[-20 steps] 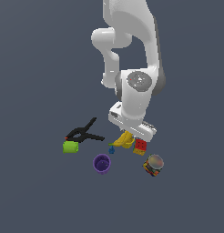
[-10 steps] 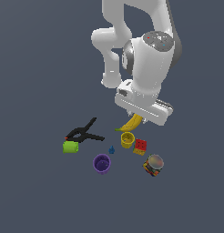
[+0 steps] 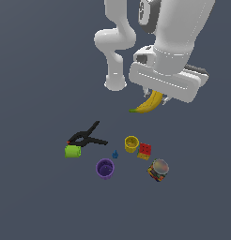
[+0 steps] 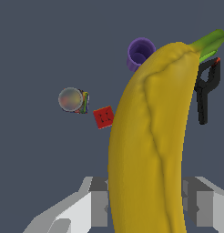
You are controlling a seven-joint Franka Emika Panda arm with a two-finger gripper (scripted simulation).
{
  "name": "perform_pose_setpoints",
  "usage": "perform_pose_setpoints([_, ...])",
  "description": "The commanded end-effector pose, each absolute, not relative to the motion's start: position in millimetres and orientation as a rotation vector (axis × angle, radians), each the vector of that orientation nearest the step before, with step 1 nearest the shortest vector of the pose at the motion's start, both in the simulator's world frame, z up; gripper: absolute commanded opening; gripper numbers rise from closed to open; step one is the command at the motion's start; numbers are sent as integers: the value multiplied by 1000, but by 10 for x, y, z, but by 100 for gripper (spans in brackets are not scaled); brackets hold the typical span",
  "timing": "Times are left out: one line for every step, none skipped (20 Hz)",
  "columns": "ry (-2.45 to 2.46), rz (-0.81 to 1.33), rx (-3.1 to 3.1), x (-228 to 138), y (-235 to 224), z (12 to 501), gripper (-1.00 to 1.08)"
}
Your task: Pick up a designated object from a clutter of objects.
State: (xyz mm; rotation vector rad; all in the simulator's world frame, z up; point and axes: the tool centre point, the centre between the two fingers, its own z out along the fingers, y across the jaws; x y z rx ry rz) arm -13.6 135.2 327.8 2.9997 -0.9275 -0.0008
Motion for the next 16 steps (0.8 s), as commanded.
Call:
perform_pose_setpoints([-928,0,3000,-174,1418,3510,-100])
perform_pose_setpoints([-928,0,3000,-185,1442,3586,-100])
perform_pose_setpoints([-928,0,3000,-194,1464,3656,-100])
perform_pose_setpoints([-928,0,3000,-203,1485,3721,-100])
perform_pose_setpoints([-928,0,3001,-210,1502,3781,-100])
perform_pose_setpoints([-928,0,3001,-217,1519,3834,-100])
perform_pose_setpoints([-928,0,3001,-222,1535,3883,-100])
perform_pose_setpoints([-928,0,3001,-226,1549,3926,-100])
perform_pose_setpoints([-929,0,3001,-230,1560,3965,-100])
perform_pose_setpoints([-929,0,3001,-232,1571,3997,-100])
perform_pose_setpoints([-929,0,3001,-234,1580,4025,-100])
perform_pose_setpoints([-929,0,3001,-235,1588,4047,-100])
perform_pose_setpoints([-929,0,3001,-236,1594,4064,-100])
perform_pose_setpoints([-929,0,3001,-237,1598,4076,-100])
perform_pose_setpoints([-929,0,3001,-237,1601,4083,-100])
perform_pose_setpoints([-929,0,3001,-237,1602,4086,-100])
